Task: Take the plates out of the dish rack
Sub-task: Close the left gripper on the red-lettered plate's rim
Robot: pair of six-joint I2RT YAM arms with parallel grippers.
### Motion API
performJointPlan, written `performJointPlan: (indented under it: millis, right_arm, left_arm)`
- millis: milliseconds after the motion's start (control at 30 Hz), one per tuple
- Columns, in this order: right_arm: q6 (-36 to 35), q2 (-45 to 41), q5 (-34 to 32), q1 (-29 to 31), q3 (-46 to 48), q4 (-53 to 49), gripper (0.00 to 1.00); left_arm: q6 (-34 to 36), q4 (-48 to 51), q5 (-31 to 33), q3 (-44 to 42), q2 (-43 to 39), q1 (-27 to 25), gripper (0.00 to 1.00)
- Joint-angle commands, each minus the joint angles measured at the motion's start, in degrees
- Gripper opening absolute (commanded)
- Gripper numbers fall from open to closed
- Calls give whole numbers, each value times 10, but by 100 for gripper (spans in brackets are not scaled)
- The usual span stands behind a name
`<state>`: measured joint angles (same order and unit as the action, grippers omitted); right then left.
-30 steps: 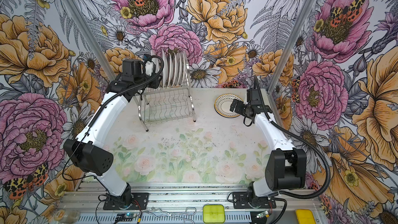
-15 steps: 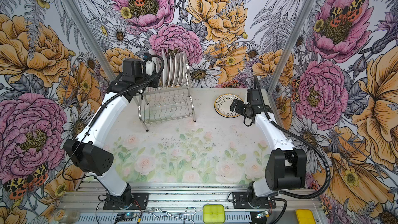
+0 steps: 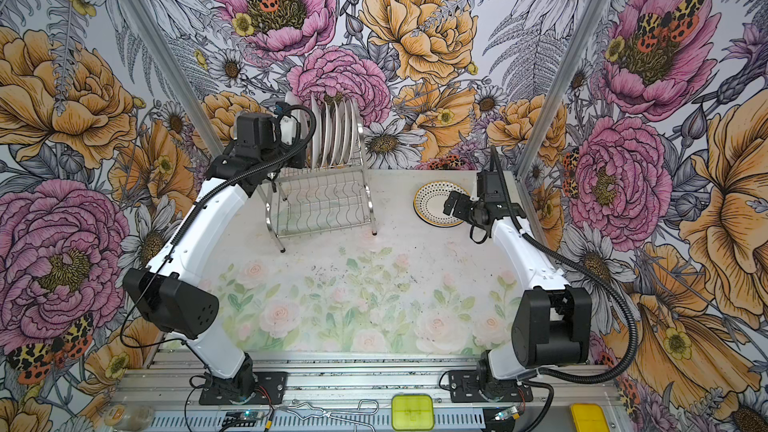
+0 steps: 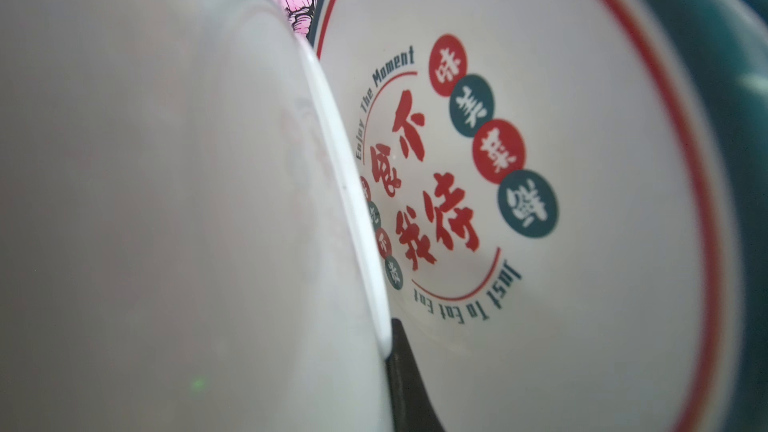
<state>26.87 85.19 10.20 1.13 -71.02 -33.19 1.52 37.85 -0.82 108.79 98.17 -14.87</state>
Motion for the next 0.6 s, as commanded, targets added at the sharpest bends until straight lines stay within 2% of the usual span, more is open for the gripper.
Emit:
performJointPlan:
  millis: [0, 267, 567]
  right_arm:
    - [-5, 4, 6, -3, -22, 10, 99]
    - [-7, -5, 6, -5, -16, 11, 99]
    - [-5, 10, 18, -5, -26, 12, 99]
  left_arm:
    - [19, -4, 21, -1, -21, 2, 3]
    - [7, -4, 3, 4, -33, 0, 1]
    - [6, -8, 2, -14, -80, 0, 0]
